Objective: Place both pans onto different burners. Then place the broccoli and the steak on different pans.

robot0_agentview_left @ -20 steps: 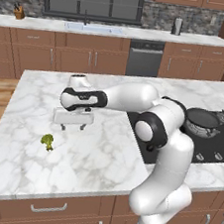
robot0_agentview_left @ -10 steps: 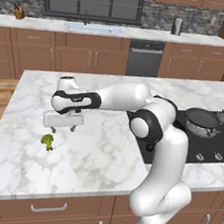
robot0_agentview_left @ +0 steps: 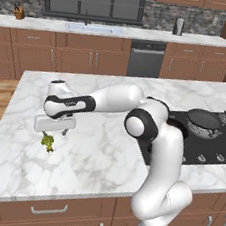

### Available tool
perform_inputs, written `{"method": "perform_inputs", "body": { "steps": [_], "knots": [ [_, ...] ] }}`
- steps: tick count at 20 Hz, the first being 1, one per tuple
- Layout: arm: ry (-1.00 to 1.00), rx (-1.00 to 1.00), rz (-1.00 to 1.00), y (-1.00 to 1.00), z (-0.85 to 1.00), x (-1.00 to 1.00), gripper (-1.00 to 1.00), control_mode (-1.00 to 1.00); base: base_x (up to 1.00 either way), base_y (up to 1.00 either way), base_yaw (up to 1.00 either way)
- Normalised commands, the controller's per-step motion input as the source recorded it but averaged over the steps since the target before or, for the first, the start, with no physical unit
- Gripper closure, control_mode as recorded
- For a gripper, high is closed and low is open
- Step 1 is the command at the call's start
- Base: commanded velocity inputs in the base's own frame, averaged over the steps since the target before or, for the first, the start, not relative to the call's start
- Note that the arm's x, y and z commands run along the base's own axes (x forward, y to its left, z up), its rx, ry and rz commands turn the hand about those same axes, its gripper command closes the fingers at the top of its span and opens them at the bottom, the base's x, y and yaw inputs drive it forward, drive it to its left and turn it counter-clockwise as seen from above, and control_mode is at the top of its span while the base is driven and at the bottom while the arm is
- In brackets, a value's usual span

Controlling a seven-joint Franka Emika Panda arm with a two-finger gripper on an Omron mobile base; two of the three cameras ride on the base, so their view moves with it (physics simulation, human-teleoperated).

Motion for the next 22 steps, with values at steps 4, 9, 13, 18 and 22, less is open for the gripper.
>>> {"method": "perform_inputs", "body": {
  "steps": [4, 9, 13, 18, 22],
  "knots": [
    [0.0, 0.0, 0.03, 0.32, -0.16, 0.0, -1.0, -1.0, 0.0, 0.0, 0.0],
    [0.0, 0.0, 0.02, 0.13, -0.26, 0.0, -1.0, -1.0, 0.0, 0.0, 0.0],
    [0.0, 0.0, 0.0, 0.0, -0.24, 0.0, -1.0, -1.0, 0.0, 0.0, 0.0],
    [0.0, 0.0, 0.0, 0.0, -0.24, 0.0, -1.0, -1.0, 0.0, 0.0, 0.0],
    [0.0, 0.0, 0.0, 0.0, -0.28, 0.0, -1.0, -1.0, 0.0, 0.0, 0.0]
  ]
}}
